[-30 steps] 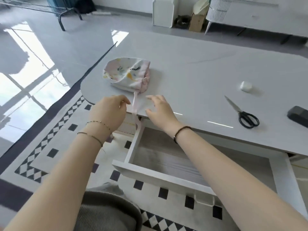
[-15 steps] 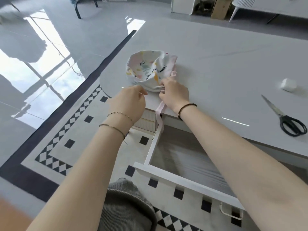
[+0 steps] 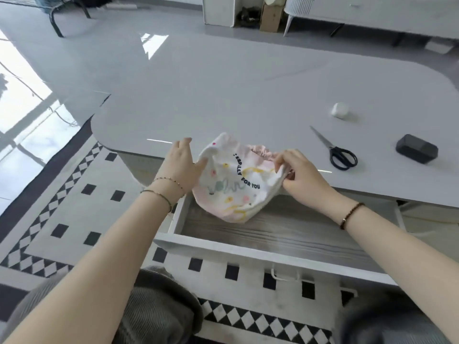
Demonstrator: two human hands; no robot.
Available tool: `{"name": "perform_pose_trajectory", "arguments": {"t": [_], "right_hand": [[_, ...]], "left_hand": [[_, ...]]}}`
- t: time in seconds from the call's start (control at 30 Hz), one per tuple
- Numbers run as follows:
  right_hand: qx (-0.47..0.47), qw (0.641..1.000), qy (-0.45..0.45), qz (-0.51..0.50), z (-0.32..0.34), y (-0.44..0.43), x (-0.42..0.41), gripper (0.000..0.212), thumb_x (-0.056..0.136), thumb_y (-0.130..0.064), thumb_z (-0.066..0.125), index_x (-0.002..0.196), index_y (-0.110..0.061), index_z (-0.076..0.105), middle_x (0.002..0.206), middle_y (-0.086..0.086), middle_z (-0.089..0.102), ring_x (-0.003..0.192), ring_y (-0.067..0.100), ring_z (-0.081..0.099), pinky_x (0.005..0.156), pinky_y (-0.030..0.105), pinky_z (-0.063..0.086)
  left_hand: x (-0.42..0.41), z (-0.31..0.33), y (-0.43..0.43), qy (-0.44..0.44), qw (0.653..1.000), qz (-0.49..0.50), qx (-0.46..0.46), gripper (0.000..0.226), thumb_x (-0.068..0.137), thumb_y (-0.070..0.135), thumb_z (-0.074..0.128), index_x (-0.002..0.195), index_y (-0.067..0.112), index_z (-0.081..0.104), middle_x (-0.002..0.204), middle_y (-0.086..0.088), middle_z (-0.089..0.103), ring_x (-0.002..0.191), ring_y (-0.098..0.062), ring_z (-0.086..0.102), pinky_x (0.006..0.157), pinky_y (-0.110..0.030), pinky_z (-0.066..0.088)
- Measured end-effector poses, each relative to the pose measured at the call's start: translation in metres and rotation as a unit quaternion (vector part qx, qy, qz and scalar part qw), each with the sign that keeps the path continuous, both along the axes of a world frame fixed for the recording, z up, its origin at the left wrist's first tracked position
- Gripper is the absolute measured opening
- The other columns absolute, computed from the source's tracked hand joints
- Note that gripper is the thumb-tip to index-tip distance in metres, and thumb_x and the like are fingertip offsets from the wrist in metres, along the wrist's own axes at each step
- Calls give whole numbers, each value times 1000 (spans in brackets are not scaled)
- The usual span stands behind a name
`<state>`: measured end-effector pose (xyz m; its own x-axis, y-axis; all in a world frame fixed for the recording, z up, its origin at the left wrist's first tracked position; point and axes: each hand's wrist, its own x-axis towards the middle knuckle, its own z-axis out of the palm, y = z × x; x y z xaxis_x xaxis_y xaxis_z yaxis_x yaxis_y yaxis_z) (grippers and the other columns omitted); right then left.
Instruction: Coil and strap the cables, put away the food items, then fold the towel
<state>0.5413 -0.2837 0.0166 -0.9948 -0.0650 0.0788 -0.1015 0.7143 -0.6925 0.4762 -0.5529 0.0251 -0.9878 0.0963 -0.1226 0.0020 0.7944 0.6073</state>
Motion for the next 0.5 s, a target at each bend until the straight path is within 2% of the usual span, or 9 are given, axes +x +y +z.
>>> {"name": "perform_pose_trajectory", "arguments": {"t": [0.03,0.1,0.17,0.23,0.3,0.37,0.43,0.5], "right_hand": [[-15,1000,-2,-11,1,9,10,40,67,17,47,83,-18,54,104,3,54,92,-1,52,69,13,38],[-36,999,-10,-40,4,30,32,41,65,20,43,81,-17,54,110,4,56,100,-8,51,70,12,38],[-46,996,-27,-68,0,52,55,42,66,21,42,80,-16,54,114,4,56,101,-15,49,69,9,38],[-50,994,-39,-87,-9,69,75,45,67,21,43,79,-20,55,117,3,56,106,-9,50,73,6,37],[-48,991,-46,-115,-17,90,88,47,70,19,47,84,-23,62,121,-3,56,113,-3,51,83,3,34],[-29,991,-69,-113,-21,102,88,48,73,16,49,91,-24,69,118,-8,56,103,-8,50,82,1,32],[10,990,-108,-93,-26,113,86,49,75,12,49,95,-27,72,113,-9,58,93,-8,51,79,5,34],[52,983,-157,-84,-36,127,87,45,81,6,52,99,-28,74,114,-6,60,97,2,55,80,15,38]], "left_hand": [[6,-7,14,-32,999,-9,9,57,99,36,55,146,8,39,145,-13,42,132,-30,47,100,-33,42],[22,-20,49,-82,996,-10,31,39,96,29,57,122,0,53,118,-16,53,112,-35,58,75,-31,46],[42,-33,82,-143,989,-4,44,31,98,26,50,113,-1,52,109,-14,58,92,-33,60,65,-30,42],[57,-45,101,-217,975,-33,19,32,99,27,46,112,1,57,108,-12,64,83,-25,58,64,-29,42],[63,-57,118,-272,961,-51,12,30,99,29,48,107,4,64,102,-9,67,84,-23,57,70,-28,43],[62,-62,123,-313,948,-30,44,30,99,33,53,102,6,66,96,-9,69,82,-21,60,73,-30,48],[59,-67,132,-356,930,-1,89,27,94,28,61,106,5,68,98,-10,73,86,-22,67,79,-33,57],[61,-67,145,-380,922,-19,76,22,91,22,67,106,7,68,94,-7,71,87,-22,68,80,-32,60]]}}
